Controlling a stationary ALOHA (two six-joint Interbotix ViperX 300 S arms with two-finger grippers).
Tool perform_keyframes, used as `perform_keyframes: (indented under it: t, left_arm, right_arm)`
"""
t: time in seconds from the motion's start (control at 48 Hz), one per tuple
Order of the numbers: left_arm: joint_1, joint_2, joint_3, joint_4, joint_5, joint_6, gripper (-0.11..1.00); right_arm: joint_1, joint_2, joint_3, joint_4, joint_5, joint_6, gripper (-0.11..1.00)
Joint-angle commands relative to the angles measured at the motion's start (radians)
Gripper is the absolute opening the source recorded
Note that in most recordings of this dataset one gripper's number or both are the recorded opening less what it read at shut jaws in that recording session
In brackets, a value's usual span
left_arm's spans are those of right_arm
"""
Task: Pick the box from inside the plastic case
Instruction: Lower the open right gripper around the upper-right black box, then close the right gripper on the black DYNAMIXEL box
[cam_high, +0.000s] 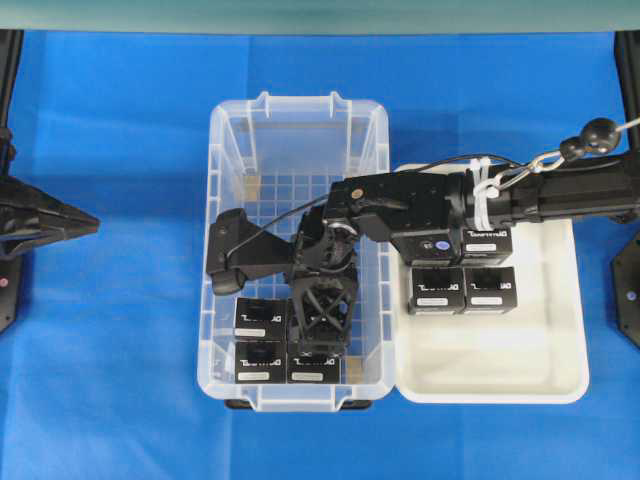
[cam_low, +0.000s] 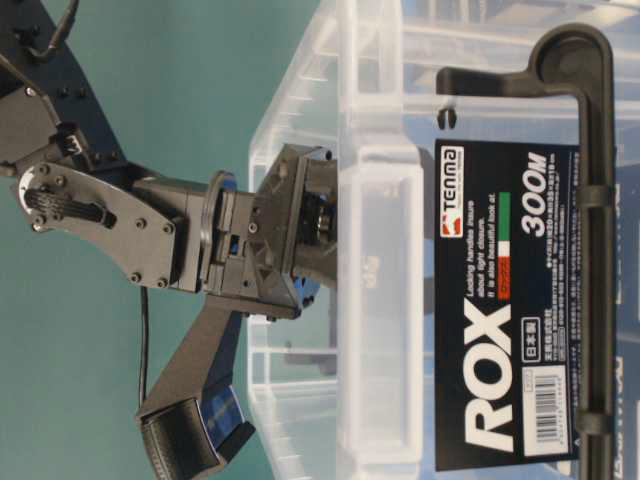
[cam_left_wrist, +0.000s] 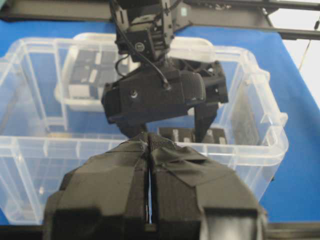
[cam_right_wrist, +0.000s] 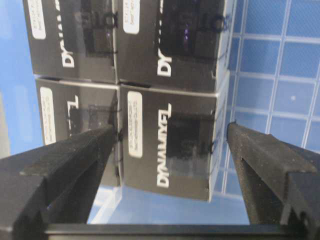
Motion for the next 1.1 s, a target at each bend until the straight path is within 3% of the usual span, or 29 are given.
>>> perform_keyframes:
  t: [0.0,0.312,1.083]
  left_arm:
    - [0.005,0.008,-0.023,0.003,-0.005,0.0,-0.04]
    - [0.008,0.008,-0.021,0.003,-0.005,0.0,-0.04]
    - [0.037,0.008,-0.018,0.003,-0.005,0.002,-0.04]
  right_arm:
    - [-0.002,0.009,0.008,0.006,-0.018,-0.003,0.96]
    - [-0.044,0.005,0.043,-0.003,-0.054,-0.006,0.96]
    - [-0.063,0.025,0.044,-0.023,-0.081,-0.066,0.96]
